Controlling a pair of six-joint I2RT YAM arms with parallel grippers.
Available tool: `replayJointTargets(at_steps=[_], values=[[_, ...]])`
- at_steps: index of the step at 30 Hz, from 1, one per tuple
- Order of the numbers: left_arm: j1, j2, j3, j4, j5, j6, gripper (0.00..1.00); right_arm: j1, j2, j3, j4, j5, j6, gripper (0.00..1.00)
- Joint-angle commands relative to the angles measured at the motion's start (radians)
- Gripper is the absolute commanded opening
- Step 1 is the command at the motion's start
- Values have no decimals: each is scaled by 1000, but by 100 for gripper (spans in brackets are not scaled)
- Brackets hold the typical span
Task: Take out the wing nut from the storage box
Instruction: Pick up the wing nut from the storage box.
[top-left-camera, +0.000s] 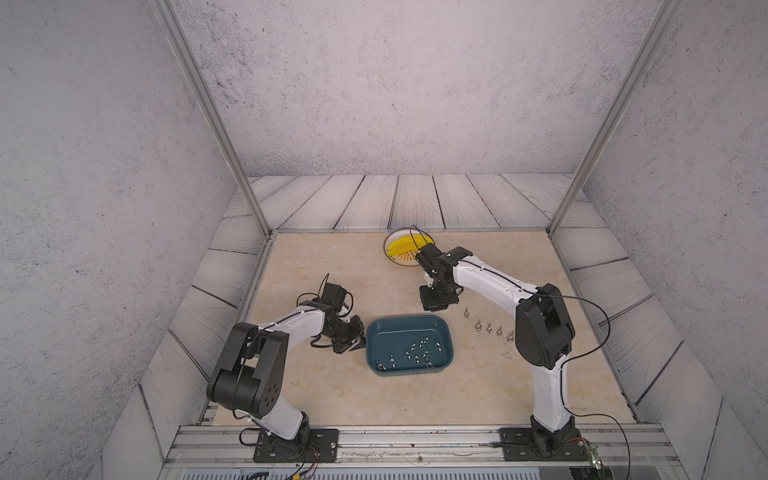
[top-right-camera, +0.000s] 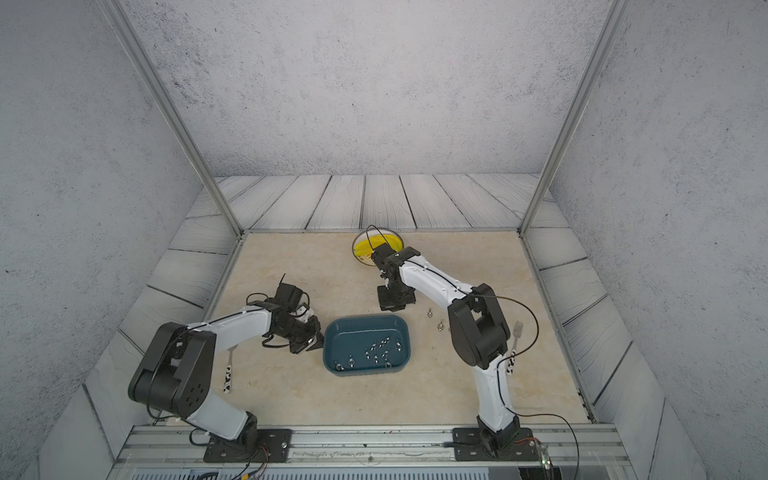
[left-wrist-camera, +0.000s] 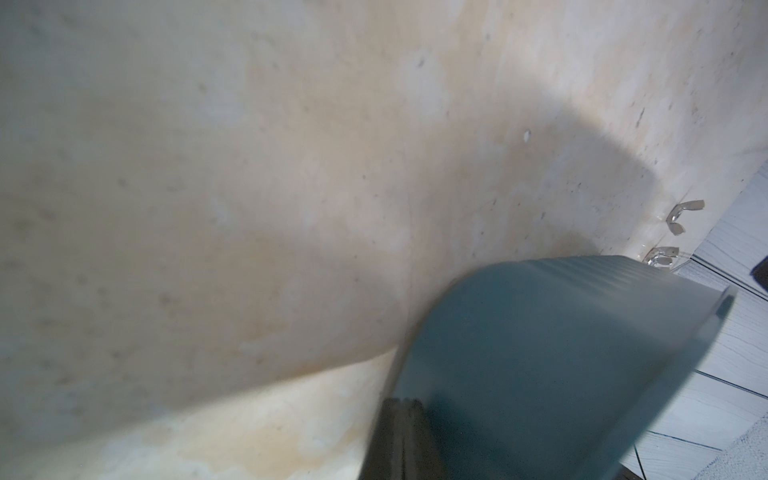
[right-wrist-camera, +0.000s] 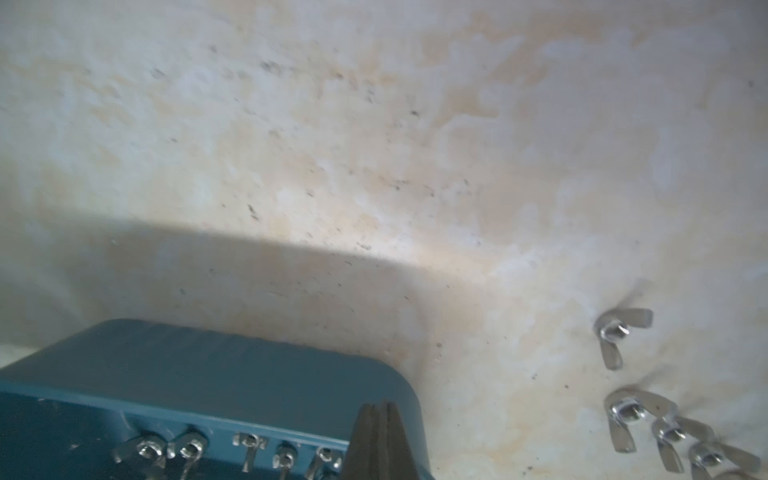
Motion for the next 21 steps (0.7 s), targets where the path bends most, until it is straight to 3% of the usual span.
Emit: replayJointTargets(at_steps=[1, 5, 7, 11, 14, 21], values=[[-2, -36, -9, -6, -1, -9, 0, 5, 1, 29, -55, 44, -42, 0], [13, -68, -4, -63, -78, -14, 0, 12, -81, -27, -49, 89, -52, 0], [30, -83, 7, -95, -119, -13, 10, 30, -138, -65, -54, 103, -45, 3], [67, -124, 32, -143, -193, -24, 21, 89, -225, -124, -68, 104, 6, 10], [81, -173, 58, -155, -229, -32, 23, 127, -258, -154, -75, 72, 54, 14], [81, -174, 144, -136, -180, -23, 23, 153, -220, -225, -29, -7, 82, 18]])
